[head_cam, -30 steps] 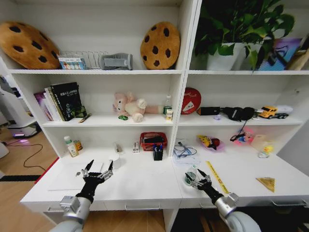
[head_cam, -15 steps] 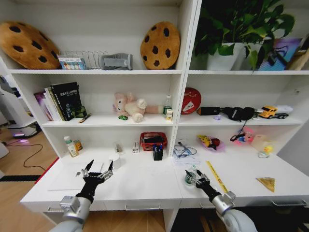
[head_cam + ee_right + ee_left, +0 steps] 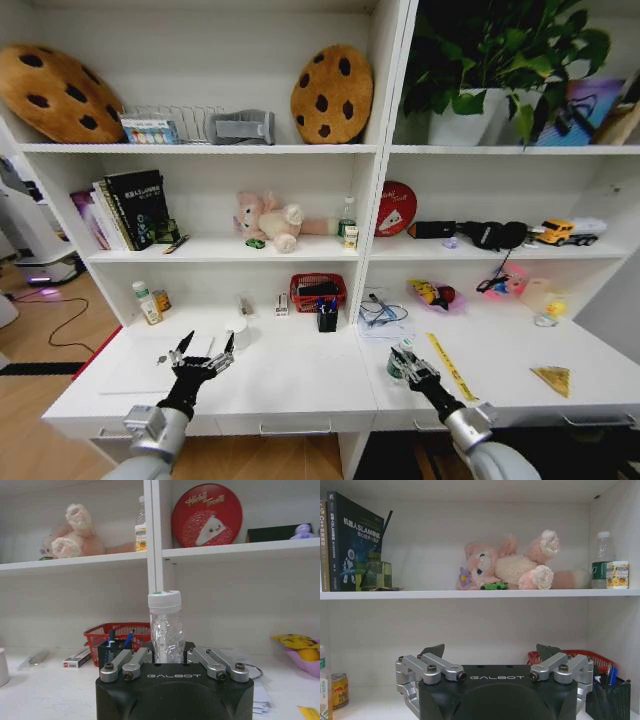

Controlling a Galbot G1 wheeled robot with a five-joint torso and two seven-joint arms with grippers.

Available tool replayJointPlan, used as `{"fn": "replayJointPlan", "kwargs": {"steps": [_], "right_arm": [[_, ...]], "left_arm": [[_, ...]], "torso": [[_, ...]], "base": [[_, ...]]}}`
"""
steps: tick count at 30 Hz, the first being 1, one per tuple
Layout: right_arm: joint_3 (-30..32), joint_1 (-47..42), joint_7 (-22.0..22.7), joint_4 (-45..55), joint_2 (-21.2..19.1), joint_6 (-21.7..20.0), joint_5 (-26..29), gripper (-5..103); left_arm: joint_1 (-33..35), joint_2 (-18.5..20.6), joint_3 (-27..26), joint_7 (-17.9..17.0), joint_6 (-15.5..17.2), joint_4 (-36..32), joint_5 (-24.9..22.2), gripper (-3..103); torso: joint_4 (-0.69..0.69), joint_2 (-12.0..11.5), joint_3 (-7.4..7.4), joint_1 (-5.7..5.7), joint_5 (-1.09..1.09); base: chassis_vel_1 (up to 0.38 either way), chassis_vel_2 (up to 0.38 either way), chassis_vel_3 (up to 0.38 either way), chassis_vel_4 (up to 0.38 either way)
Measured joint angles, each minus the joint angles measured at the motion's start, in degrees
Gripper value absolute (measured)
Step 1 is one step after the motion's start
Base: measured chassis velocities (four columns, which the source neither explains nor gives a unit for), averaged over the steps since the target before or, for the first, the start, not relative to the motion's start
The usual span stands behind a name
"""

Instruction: Organize the objects on the table.

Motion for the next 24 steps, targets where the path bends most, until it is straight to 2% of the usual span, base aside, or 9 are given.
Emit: {"fn": "replayJointPlan", "kwargs": {"steps": [5,6,8,9,12,15,18,21,24], "right_arm": [[-1.5,-7.6,18.9,11.3,0.0,-7.1,4.1,25],[-1.5,-7.6,18.9,11.3,0.0,-7.1,4.1,25],[-3.4,-9.5,33.3,17.1,-0.4,-12.9,11.5,25],[-3.4,-9.5,33.3,17.1,-0.4,-12.9,11.5,25],[-5.0,-10.2,49.5,23.1,-0.6,-17.5,26.3,25],[-5.6,-10.1,58.7,23.8,-0.4,-18.4,33.5,25],[-5.7,-10.1,61.9,23.8,-0.3,-18.4,35.9,25],[-6.0,-9.6,75.4,22.9,0.6,-15.4,46.9,25],[-5.9,-9.4,77.4,21.7,1.3,-14.1,49.3,25]], "left_arm": [[0.0,0.0,0.0,0.0,0.0,0.0,0.0,100],[0.0,0.0,0.0,0.0,0.0,0.0,0.0,100],[0.0,0.0,0.0,0.0,0.0,0.0,0.0,100],[0.0,0.0,0.0,0.0,0.0,0.0,0.0,100],[0.0,0.0,0.0,0.0,0.0,0.0,0.0,100],[0.0,0.0,0.0,0.0,0.0,0.0,0.0,100],[0.0,0.0,0.0,0.0,0.0,0.0,0.0,100],[0.0,0.0,0.0,0.0,0.0,0.0,0.0,100],[0.0,0.0,0.0,0.0,0.0,0.0,0.0,100]], "torso": [[0.00,0.0,-0.01,-0.01,-0.01],[0.00,0.0,-0.01,-0.01,-0.01],[0.01,0.0,-0.01,0.00,0.00],[0.01,0.0,-0.01,0.00,0.00],[0.02,0.0,-0.01,0.00,0.00],[0.02,0.0,0.00,0.00,0.01],[0.02,0.0,0.00,0.00,0.01],[0.02,0.0,0.00,0.00,0.00],[0.01,0.0,0.00,0.00,0.00]], "base": [[0.000,0.000,0.000,0.000],[0.000,0.000,0.000,0.000],[0.000,0.000,0.000,0.000],[0.000,0.000,0.000,0.000],[0.000,0.000,0.000,0.000],[0.000,0.000,0.000,0.000],[0.000,0.000,0.000,0.000],[0.000,0.000,0.000,0.000],[0.000,0.000,0.000,0.000]]}}
